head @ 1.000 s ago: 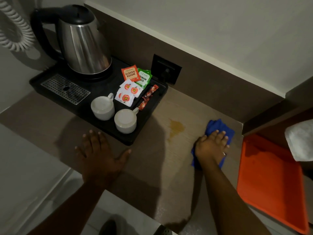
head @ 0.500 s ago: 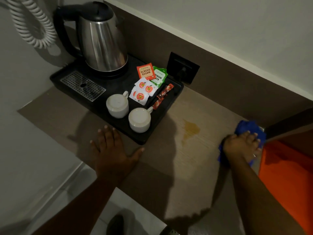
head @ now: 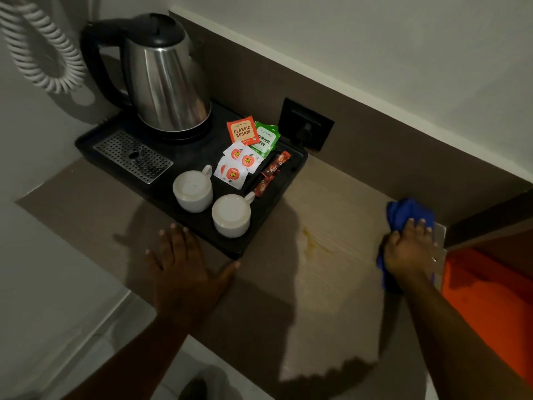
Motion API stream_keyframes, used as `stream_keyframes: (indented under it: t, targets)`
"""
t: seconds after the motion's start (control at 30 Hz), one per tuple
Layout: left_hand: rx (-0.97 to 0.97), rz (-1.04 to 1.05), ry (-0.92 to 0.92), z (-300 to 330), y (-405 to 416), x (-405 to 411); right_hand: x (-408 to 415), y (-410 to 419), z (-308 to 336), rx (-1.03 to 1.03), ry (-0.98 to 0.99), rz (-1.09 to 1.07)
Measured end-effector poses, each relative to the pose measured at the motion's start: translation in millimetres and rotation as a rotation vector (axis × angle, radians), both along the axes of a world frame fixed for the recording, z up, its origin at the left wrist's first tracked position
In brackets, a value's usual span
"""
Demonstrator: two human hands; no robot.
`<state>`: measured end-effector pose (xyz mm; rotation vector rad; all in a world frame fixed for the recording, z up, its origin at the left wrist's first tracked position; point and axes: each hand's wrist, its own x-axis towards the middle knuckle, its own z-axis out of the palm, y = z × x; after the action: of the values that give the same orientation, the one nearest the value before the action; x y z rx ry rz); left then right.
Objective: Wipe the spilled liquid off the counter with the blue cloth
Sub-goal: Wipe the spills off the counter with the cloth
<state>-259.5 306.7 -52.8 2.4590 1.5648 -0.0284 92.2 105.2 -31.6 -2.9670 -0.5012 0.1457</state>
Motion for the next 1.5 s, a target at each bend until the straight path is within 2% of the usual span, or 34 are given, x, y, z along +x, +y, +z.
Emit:
stream_keyframes:
  t: [0.1, 0.17, 0.3, 0.4, 0.47, 0.5, 0.63, 0.77, 0.8, 0.83, 0.97, 1.03, 1.1, 1.2, 1.3, 1.37, 1.43, 1.5]
  targets:
    - [0.014, -0.012, -0.006, -1.1, -1.2, -0.6, -4.1, 64.9, 7.0, -0.006, 0.091, -0.266]
    - [0.006, -0.006, -0.004, -0.7, -1.1, 0.7, -18.2, 102.4, 8.7, 0.011, 0.122, -0.217]
    - [0.007, 0.019, -0.005, -0.1, -0.8, 0.9, -69.3, 145.1, 2.9, 0.094, 0.045, 0.301]
    - [-0.005, 0.008, -0.025, 1.8, -2.3, -0.5, -62.4, 121.8, 6.1, 0.036, 0.039, 0.613]
    - [-0.008, 0.01, -0.023, 4.1, -3.1, -0.5, -31.7, 85.0, 8.5, 0.032, 0.061, 0.703]
    - [-0.009, 0.012, -0.011, 5.8, -3.2, -0.1, -15.8, 60.8, 8.8, 0.045, 0.062, 0.671]
    - [-0.013, 0.023, -0.006, 10.3, -3.5, 2.3, 19.2, -15.8, 4.2, 0.054, 0.023, 0.327]
    - [-0.019, 0.016, -0.022, 8.2, -3.1, 1.7, -14.4, 26.8, 7.0, 0.027, 0.0, 0.075]
    - [-0.007, 0.01, -0.026, 7.6, -2.9, 0.5, -35.0, 42.5, 9.9, 0.052, 0.009, 0.113]
    - [0.004, 0.006, -0.038, 6.8, -3.2, 1.1, -57.8, 53.9, 10.1, 0.074, -0.009, 0.245]
    - [0.028, -0.007, -0.062, 4.9, -3.5, 2.5, -131.5, 43.6, 5.1, -0.005, -0.019, 1.01]
    - [0.029, -0.009, -0.066, 3.5, -3.0, 1.8, -105.0, 35.6, 13.0, 0.024, 0.069, 1.113]
    - [0.041, -0.012, -0.07, 0.6, -2.1, 0.7, -67.0, 41.1, 12.9, 0.048, 0.079, 0.972]
    - [0.05, -0.005, -0.092, -4.1, -1.2, 0.0, -28.8, 67.8, 9.6, 0.035, 0.067, 0.61]
    - [0.06, -0.002, -0.096, -6.7, -0.9, 1.5, -54.9, 86.7, 7.3, 0.044, 0.054, 0.483]
    - [0.068, -0.004, -0.107, -6.2, -1.2, 1.3, -100.6, 78.8, 6.0, 0.066, 0.036, 0.607]
    - [0.066, -0.013, -0.12, -3.5, -3.2, 1.4, -156.4, 50.1, 3.4, 0.025, -0.041, 0.894]
    - [0.075, -0.017, -0.137, -0.3, -4.6, 0.7, -183.8, 14.9, 2.1, -0.041, -0.025, 1.207]
